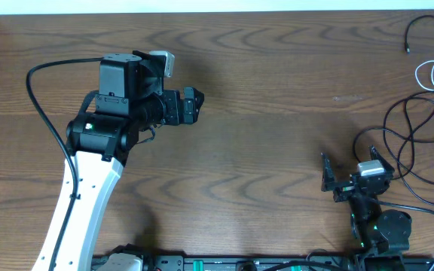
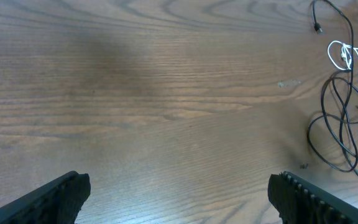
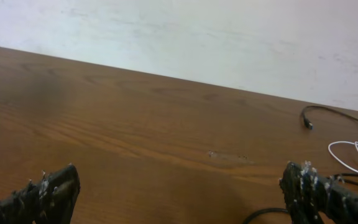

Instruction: Untangle cables

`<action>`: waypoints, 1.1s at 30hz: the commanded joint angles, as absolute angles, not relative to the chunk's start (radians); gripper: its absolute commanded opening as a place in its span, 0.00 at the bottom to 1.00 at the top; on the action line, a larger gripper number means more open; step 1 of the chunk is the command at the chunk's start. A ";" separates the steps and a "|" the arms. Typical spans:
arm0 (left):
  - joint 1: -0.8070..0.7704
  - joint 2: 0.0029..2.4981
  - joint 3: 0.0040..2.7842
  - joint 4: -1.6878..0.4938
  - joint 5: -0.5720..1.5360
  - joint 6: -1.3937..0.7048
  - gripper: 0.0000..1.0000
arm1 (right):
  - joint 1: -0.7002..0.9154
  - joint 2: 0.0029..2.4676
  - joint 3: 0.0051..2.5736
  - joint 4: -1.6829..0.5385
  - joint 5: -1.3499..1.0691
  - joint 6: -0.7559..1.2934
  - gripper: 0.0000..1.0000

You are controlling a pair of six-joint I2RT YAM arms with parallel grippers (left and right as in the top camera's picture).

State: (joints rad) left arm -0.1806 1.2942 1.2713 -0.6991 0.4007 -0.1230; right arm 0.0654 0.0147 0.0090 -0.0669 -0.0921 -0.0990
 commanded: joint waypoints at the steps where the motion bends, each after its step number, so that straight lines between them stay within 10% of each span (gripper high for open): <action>1: -0.180 1.271 1.274 -0.699 0.395 -0.113 0.97 | 0.059 0.006 0.006 -0.070 -0.081 -0.102 0.99; 17: -0.180 1.049 1.178 -0.729 0.291 -0.112 0.97 | 0.059 0.006 0.006 -0.070 -0.081 -0.102 0.99; 33: -0.180 0.830 0.782 -0.215 0.113 -0.078 0.97 | 0.059 0.006 0.006 -0.070 -0.081 -0.102 0.99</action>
State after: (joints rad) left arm -0.1806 0.8665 0.8272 -0.2581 0.2028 -0.0963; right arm 0.0654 0.0147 0.0090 -0.0669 -0.0891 -0.0990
